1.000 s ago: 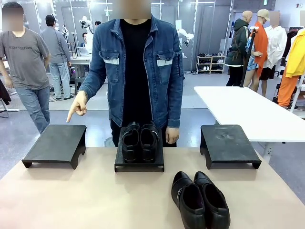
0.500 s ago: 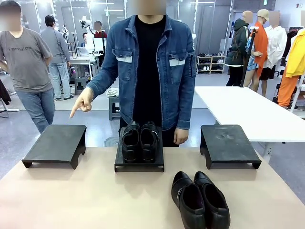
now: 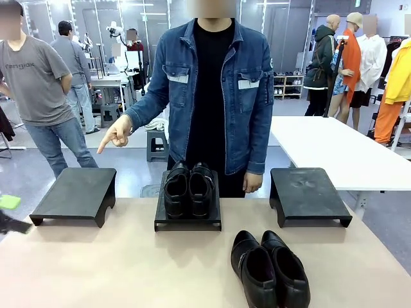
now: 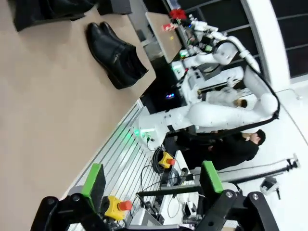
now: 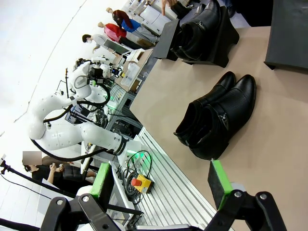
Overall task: Place the shoes on the stand as instructed by the person.
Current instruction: Pick up another pair of Shoes and place it on the Shoes Stand indicated by the person.
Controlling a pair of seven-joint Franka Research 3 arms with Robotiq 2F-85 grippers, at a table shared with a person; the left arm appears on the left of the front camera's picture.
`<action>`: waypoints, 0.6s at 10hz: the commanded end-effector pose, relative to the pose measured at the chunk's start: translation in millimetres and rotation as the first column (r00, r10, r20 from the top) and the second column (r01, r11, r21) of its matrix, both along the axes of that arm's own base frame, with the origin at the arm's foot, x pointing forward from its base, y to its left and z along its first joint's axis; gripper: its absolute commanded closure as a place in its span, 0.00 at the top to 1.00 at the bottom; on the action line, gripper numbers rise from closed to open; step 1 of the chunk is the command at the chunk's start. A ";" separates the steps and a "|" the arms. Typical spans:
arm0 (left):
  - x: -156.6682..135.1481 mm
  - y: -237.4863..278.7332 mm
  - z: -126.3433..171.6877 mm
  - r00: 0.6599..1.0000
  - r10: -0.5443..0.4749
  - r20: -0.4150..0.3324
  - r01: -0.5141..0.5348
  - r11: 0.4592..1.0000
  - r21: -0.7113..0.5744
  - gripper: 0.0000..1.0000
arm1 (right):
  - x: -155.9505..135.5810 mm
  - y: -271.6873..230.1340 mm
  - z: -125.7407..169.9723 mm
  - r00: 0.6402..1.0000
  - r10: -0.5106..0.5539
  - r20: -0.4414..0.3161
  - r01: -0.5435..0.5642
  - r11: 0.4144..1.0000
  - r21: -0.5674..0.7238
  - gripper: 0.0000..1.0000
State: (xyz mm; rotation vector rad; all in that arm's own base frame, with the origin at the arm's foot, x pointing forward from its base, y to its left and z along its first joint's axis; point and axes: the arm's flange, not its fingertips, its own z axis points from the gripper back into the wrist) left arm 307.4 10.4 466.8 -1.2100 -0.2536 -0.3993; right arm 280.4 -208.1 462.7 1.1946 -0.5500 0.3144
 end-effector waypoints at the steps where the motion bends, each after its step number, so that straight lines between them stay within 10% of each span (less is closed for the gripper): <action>1: -12.8 -78.7 25.5 0.999 -0.031 -0.021 0.033 0.994 0.103 1.00 | 0.2 -0.6 1.1 1.000 0.000 0.023 0.000 1.000 0.014 1.00; 6: -23.3 -278.9 82.6 1.000 0.008 -0.013 0.000 0.858 0.514 1.00 | 0.2 -0.6 1.1 1.000 0.000 0.023 0.000 1.000 0.014 1.00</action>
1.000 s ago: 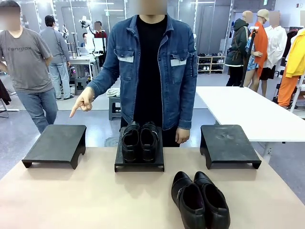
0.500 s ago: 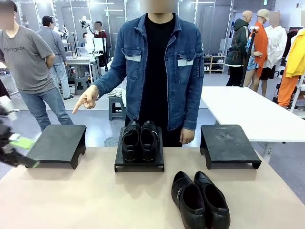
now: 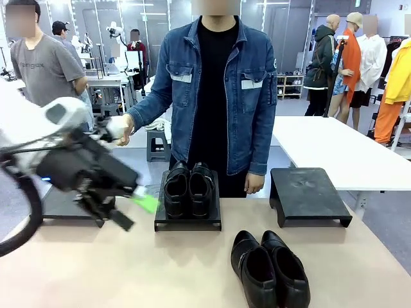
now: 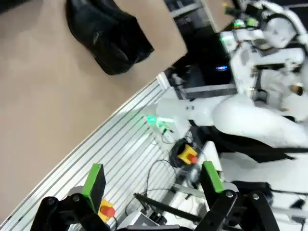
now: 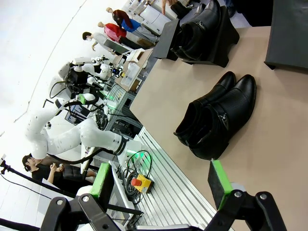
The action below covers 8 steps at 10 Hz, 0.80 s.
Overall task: Place the shoes on the stand as instructed by the person.
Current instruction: Pick up another pair of Shoes and place it on the Shoes Stand indicated by the person.
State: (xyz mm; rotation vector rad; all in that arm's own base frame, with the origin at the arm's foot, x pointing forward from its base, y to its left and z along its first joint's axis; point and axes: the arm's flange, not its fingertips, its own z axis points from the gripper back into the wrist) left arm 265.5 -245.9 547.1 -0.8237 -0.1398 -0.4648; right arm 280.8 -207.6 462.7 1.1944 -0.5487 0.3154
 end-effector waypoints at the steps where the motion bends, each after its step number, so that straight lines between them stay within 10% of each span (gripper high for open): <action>1: 20.1 -54.8 5.8 0.997 0.056 0.049 -0.066 0.971 0.231 1.00 | -0.1 -1.1 1.0 1.000 -0.002 0.024 0.001 1.000 0.014 1.00; 8: 39.7 -217.4 -22.5 0.928 0.259 0.267 -0.363 0.791 0.493 1.00 | -0.1 -1.1 1.0 1.000 -0.002 0.024 0.001 1.000 0.014 1.00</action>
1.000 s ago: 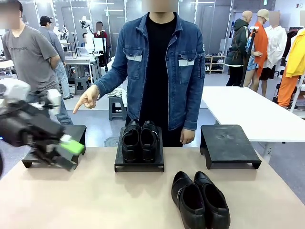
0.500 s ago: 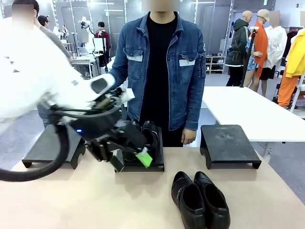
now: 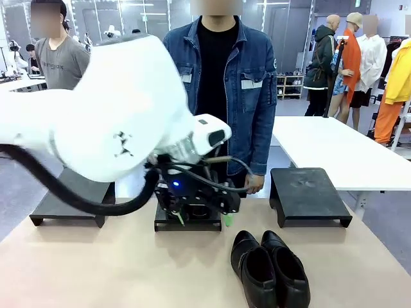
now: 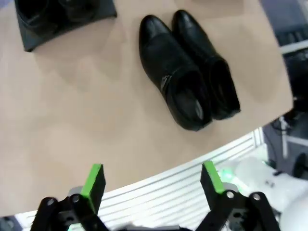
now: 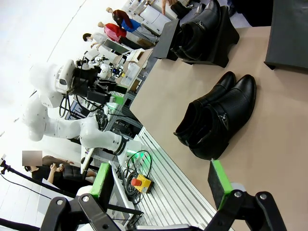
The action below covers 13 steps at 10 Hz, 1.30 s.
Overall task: Place the shoes on the stand as instructed by the person.
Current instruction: Pick up another pair of Shoes and place it on the Shoes Stand indicated by the person.
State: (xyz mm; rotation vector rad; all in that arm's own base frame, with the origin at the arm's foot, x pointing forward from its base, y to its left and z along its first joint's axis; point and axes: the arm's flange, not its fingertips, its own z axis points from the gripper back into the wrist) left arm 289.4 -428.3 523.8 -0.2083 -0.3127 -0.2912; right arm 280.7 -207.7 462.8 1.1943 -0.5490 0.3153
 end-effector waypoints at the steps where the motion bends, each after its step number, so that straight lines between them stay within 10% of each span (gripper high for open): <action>1: 16.9 -53.0 -4.3 0.998 0.057 0.000 -0.057 0.998 0.028 1.00 | -0.1 -1.1 0.9 1.000 -0.001 0.024 0.001 1.000 0.014 1.00; 13: 12.0 -92.8 -41.9 0.994 0.112 -0.002 -0.112 0.993 0.026 1.00 | -0.1 -1.1 0.9 1.000 -0.001 0.024 0.001 1.000 0.014 1.00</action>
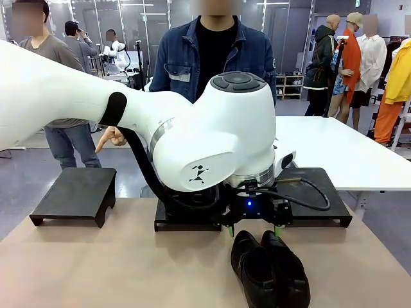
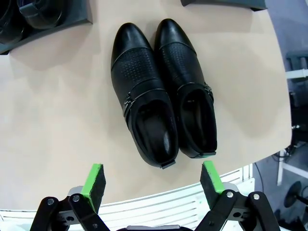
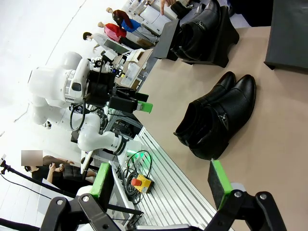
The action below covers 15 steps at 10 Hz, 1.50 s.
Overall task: Place the shoes on the stand as instructed by the person.
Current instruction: Pick up another pair of Shoes and place it on the Shoes Stand indicated by the person.
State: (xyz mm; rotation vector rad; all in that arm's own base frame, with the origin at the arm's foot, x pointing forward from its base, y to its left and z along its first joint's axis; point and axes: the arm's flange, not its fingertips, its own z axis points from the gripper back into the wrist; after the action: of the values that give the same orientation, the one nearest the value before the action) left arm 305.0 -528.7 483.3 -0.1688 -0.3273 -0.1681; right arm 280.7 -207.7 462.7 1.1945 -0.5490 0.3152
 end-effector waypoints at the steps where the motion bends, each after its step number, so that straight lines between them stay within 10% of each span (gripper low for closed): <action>1: -3.6 7.5 -1.4 1.000 -0.016 -0.010 0.016 1.000 0.007 1.00 | -0.1 -1.1 1.0 1.000 -0.001 0.024 0.001 1.000 0.014 1.00; 4: -0.7 -21.4 -6.2 0.990 0.130 0.048 -0.132 0.990 0.042 1.00 | -0.1 -1.1 1.0 1.000 -0.001 0.024 0.001 1.000 0.014 1.00; 15: 46.4 -101.9 -69.1 0.968 0.228 -0.106 -0.209 0.964 0.162 1.00 | -0.1 -1.1 1.0 1.000 -0.001 0.024 0.001 1.000 0.014 1.00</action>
State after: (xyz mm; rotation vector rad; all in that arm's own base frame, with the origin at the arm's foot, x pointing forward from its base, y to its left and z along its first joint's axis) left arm 349.3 -613.9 412.9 -0.0118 -0.2357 0.0052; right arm 280.7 -207.7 462.8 1.1944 -0.5492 0.3152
